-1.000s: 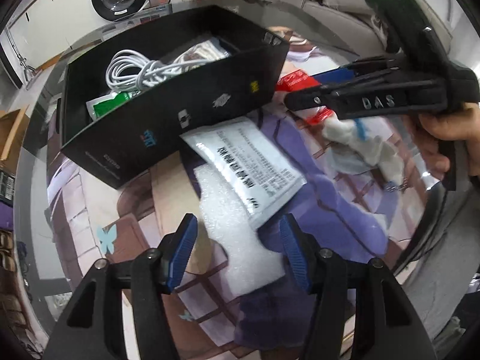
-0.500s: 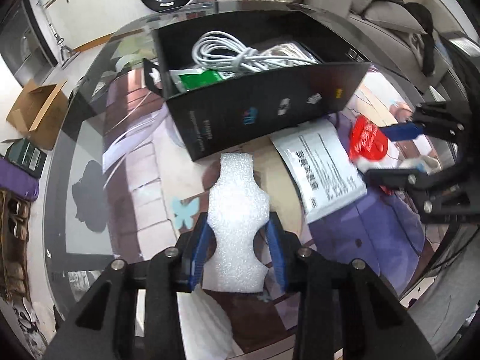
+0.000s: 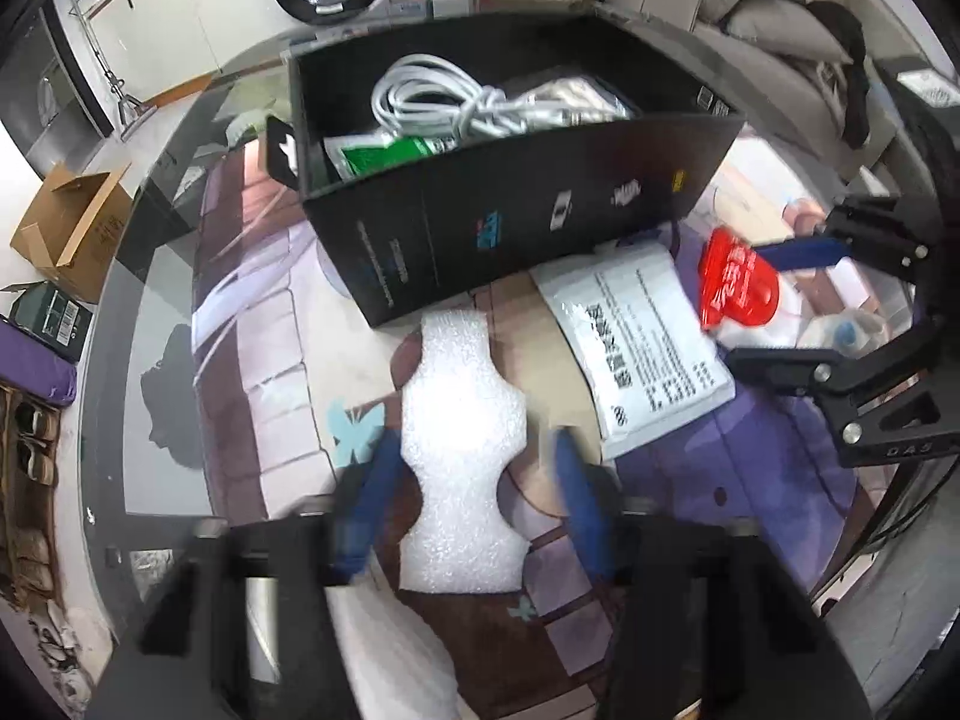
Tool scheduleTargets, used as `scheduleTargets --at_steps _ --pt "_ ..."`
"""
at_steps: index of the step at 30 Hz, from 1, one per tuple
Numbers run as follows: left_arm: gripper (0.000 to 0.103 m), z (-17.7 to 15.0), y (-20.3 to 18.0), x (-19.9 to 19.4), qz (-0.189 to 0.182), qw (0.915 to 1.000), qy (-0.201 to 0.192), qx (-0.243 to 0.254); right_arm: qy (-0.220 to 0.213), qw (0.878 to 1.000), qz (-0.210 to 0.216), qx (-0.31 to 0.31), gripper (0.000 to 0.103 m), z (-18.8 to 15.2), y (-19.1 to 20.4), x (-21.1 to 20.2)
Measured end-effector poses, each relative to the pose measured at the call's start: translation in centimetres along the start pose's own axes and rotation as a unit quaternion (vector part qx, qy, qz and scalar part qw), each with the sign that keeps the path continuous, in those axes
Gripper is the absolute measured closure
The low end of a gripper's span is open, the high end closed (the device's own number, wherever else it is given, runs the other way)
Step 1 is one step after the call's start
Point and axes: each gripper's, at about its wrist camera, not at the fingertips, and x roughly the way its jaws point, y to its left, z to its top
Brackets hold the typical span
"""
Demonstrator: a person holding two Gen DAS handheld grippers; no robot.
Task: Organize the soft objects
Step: 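Grasp red balloon glue packet with right tool while left tool grasps white foam piece, then lift the red packet and foam piece and carry both over the black box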
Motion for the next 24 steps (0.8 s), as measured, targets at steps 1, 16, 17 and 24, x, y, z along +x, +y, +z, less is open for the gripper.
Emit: scheduleTargets --at_steps 1,16,17,24 --pt "0.068 0.0 0.1 0.0 -0.004 1.0 0.0 0.0 -0.003 1.0 -0.003 -0.013 0.058 0.1 0.4 -0.2" --pt "0.068 0.4 0.2 -1.2 -0.008 0.9998 -0.019 0.002 -0.031 0.999 0.01 -0.005 0.06 0.9 -0.7 -2.8" --pt "0.068 0.4 0.1 -1.5 -0.006 0.9996 -0.025 0.008 -0.037 0.999 0.009 -0.005 0.06 1.0 -0.9 -3.1" --pt "0.068 1.2 -0.2 -4.9 -0.004 0.9932 -0.113 0.028 -0.159 0.987 -0.003 -0.018 0.06 1.9 -0.3 -8.1"
